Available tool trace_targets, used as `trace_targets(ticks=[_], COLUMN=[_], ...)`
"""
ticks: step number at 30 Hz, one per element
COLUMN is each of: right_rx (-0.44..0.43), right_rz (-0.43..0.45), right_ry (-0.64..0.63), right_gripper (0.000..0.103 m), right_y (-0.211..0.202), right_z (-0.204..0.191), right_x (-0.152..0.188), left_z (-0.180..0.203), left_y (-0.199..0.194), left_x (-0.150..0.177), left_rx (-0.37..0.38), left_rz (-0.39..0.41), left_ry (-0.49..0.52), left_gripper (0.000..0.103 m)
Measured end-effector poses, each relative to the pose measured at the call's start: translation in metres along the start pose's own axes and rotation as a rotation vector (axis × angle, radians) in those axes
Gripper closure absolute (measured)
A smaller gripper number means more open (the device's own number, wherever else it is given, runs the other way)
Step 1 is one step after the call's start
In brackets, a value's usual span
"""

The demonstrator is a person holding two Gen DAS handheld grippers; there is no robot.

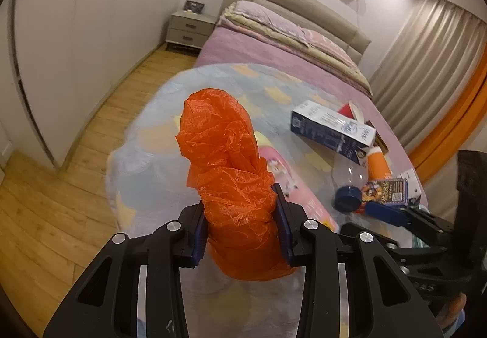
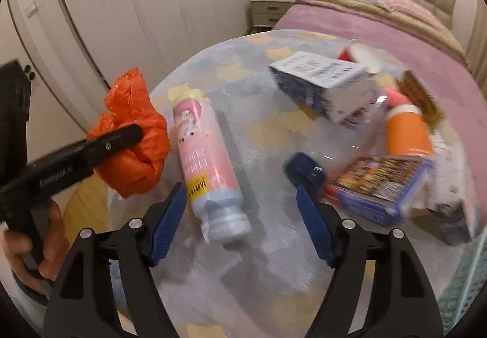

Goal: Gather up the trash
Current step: 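Grasp the pink bottle with the right tool and lift it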

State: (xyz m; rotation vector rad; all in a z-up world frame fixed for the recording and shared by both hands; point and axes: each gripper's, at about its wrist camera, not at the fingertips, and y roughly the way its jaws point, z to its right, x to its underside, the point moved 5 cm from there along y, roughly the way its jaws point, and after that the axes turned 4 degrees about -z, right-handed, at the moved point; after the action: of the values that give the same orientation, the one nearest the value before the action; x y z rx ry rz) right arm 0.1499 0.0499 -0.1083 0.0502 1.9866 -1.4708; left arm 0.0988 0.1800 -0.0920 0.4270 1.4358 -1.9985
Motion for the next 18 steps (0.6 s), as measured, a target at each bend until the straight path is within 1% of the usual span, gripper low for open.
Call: trace_targets(ticks=[5, 7, 9, 14, 15, 16, 17, 18], right_rx=[-0.035, -0.01, 0.01, 0.01, 0.011, 0.009, 0.004, -0.001], right_rz=[-0.048, -0.05, -0.056, -0.075, -0.075, -0.074, -0.075, -0.077], right_ry=[-0.01, -0.026, -0.039, -0.033, -0.029, -0.027, -0.028, -0.031], right_gripper=[0.032, 0.032, 0.032, 0.033, 0.034, 0.038, 0.048, 0.051], right_y=[0.027, 0.037, 0.045, 0.062, 0.064, 0.064, 0.064, 0.064], right_z=[-0.015, -0.022, -0.028, -0.029, -0.028, -0.027, -0.027, -0.027], right_x=[-0.008, -0.013, -0.015, -0.02, -0.019, -0.019, -0.018, -0.016], left_z=[-0.026, -0.032, -0.034, -0.028, -0.026, -0.023, -0.021, -0.019], left_y=[-0.007, -0.01, -0.011, -0.012, -0.013, -0.013, -0.013, -0.013], left_x=[-0.003, -0.004, -0.005, -0.006, -0.006, -0.006, -0.006, -0.006], left_rx=[-0.032, -0.037, -0.037, -0.028, -0.026, -0.021, -0.018, -0.015], left_rz=[0.018, 0.023, 0.024, 0.026, 0.026, 0.026, 0.026, 0.025], left_ry=[-0.047, -0.054, -0.056, -0.027, -0.021, -0.013, -0.008, -0.002], left_gripper=[0.067, 0.067, 0.067, 0.067, 0.067, 0.067, 0.067, 0.067])
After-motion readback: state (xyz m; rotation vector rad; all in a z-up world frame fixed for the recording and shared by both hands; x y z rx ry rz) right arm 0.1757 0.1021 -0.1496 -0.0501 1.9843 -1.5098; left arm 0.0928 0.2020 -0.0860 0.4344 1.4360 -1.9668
